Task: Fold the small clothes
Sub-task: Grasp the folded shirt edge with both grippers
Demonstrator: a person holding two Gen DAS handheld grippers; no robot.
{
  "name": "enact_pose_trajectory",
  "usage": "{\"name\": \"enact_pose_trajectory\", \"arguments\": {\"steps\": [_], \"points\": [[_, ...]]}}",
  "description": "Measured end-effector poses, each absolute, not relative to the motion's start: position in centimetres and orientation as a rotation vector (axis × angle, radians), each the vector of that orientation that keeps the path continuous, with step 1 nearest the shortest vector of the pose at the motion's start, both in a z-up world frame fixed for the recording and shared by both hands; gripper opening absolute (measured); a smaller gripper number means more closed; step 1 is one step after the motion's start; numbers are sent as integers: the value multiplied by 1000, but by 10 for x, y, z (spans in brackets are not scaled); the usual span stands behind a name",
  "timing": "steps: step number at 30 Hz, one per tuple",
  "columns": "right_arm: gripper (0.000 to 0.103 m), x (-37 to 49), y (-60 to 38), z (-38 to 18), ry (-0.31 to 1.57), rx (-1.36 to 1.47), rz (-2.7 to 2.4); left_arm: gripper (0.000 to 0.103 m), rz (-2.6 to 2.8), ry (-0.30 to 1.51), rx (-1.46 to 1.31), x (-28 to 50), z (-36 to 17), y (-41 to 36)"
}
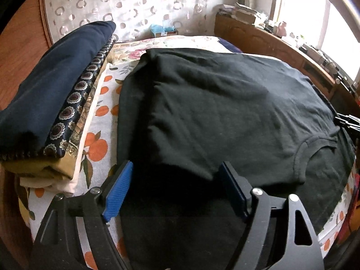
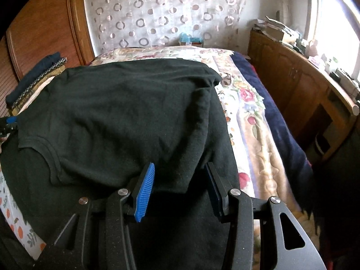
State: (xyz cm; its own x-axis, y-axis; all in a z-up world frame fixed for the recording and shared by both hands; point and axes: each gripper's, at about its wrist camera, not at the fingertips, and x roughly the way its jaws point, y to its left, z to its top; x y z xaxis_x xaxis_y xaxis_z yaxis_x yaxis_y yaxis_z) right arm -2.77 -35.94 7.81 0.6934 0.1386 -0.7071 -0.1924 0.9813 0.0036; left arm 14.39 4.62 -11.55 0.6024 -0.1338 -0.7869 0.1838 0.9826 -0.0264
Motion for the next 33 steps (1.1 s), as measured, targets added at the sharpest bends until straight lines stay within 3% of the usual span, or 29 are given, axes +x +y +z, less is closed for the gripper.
{"name": "enact_pose_trajectory", "arguments": {"steps": [12, 22, 30, 31, 33], "points": [[48, 4, -348, 61, 778, -67, 184, 83, -186, 915, 58, 146, -114, 46], [48, 9, -349, 60, 778, -69, 186, 37, -150, 890, -55, 159, -104, 68], [47, 15, -350, 57, 773, -76, 186, 28, -137, 890, -25, 159, -111, 66], [44, 14, -349, 57, 772, -82, 193, 21, -140, 887, -18, 158, -111, 65], [22, 13, -346, 58, 766, -91, 201, 9, -166, 881, -11, 156, -111, 63]]}}
